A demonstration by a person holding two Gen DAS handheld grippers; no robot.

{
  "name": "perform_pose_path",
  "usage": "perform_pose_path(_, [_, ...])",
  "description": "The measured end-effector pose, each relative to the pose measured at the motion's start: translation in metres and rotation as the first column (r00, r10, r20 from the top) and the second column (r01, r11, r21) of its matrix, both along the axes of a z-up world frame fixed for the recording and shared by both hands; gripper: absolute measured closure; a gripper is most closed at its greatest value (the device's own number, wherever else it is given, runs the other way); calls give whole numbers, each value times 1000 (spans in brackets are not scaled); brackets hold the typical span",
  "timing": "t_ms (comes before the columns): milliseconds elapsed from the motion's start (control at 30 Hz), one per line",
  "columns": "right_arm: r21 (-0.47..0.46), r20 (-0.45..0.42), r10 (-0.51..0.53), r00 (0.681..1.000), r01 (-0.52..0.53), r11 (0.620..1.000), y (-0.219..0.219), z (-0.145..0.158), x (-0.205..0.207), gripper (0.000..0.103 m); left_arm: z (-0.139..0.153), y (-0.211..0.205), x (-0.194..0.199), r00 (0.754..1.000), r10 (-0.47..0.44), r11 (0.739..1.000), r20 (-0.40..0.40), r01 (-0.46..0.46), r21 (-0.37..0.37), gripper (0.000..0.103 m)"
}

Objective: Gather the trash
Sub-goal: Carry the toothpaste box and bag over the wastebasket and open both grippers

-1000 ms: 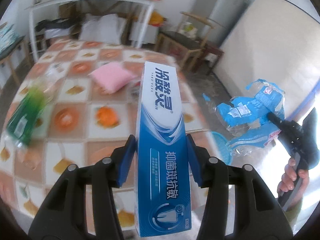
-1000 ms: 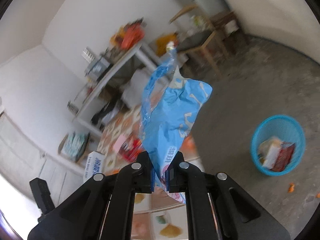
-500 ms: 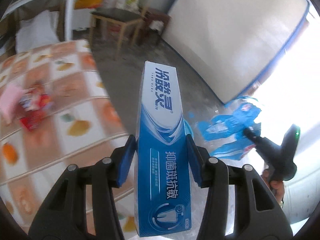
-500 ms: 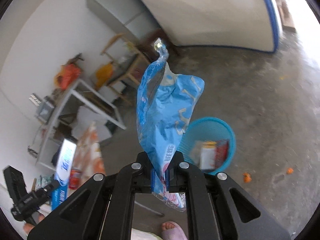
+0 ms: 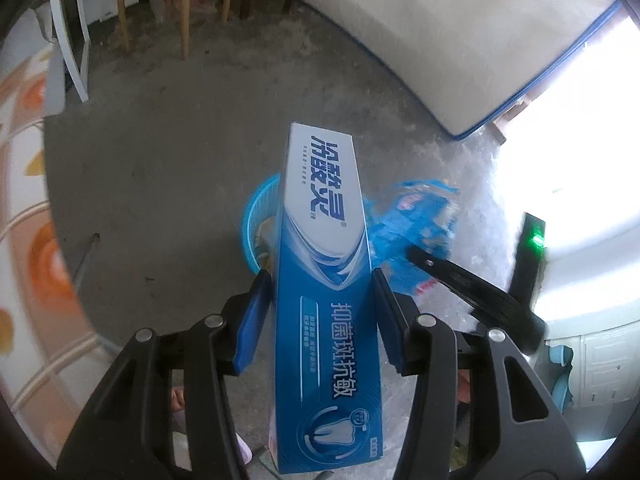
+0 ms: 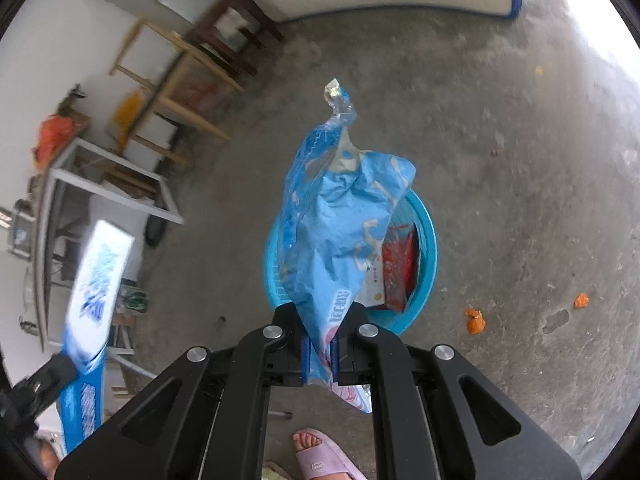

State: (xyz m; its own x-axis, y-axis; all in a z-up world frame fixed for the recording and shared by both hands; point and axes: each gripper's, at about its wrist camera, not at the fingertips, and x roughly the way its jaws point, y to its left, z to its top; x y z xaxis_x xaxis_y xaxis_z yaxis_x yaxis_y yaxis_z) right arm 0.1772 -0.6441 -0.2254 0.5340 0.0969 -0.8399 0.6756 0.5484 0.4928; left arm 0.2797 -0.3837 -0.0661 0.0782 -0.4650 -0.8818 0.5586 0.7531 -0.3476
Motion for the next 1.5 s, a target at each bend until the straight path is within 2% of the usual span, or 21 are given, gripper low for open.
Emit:
perform_pose_path(100, [-4,-83,-2,997,2,1000,-8,-34,31,95,-13,-9,7,1000,3,1000,-15,-3,21,55])
perform_pose_path(200, [10,-125,17,992,-16,1000,-16,-70,56,92,-22,-11,15,1000,9,999,-26,-8,38,55])
perform_pose_path(267, [25,-178,64,982,-60,998,-17,-92,74,80,-27,-17,17,999,9,999,-32,-8,49,55])
perform_pose_path(300, [32,-194,82,978,-77,997,-18,-99,78,64,-30,-19,20,999,10,999,-33,-8,53,55])
perform_pose_path(333, [26,-214,86,973,-82,996,-20,-106,80,56,-31,-21,20,999,11,998,-34,-9,57,55])
perform_pose_path(367, [7,-220,77,972,-77,997,-21,-108,79,55,-33,-22,21,999,12,998,-39,-9,58,55])
perform_pose_path(500, [-5,-133,21,991,-22,1000,-34,-97,58,42,-38,-31,22,999,4,998,-47,-1,65,55])
perform_pose_path(667, [-9,-24,-86,996,86,996,-54,-67,4,41,-46,-52,22,998,-12,998,-66,16,66,55])
perform_pose_path(767, [-11,20,-129,991,130,992,-59,-52,-31,41,-41,-71,23,997,-15,1000,-71,16,10,53])
perform_pose_path(800, [-13,23,-132,991,132,991,-59,-51,-39,41,-39,-79,24,998,-11,1000,-67,10,-17,49])
perform_pose_path(833, [-12,22,-132,991,132,991,-58,-49,-47,41,-37,-86,25,998,-7,999,-63,5,-34,27])
perform_pose_path(867, [-8,17,-132,991,133,991,-57,-48,-56,41,-36,-89,25,998,1,999,-57,-3,-35,17])
perform_pose_path(933, [-3,8,-135,991,135,991,-55,-49,-73,41,-32,-88,23,999,14,999,-44,-16,-44,17])
perform_pose_path(1033, [2,-11,-150,989,150,989,-50,-55,-97,41,-23,-76,16,999,-7,998,-42,4,-62,17])
perform_pose_path(1233, [14,-53,-147,988,148,989,-35,-62,-134,41,21,-18,1,1000,-3,990,7,4,-139,17])
perform_pose_path(1333, [4,-43,-139,989,139,990,-28,-53,-140,41,47,27,-9,998,27,983,53,-17,-182,17])
perform_pose_path(1500, [-39,4,-72,997,72,997,-13,-20,-130,41,71,99,-26,989,115,967,95,-90,-236,17])
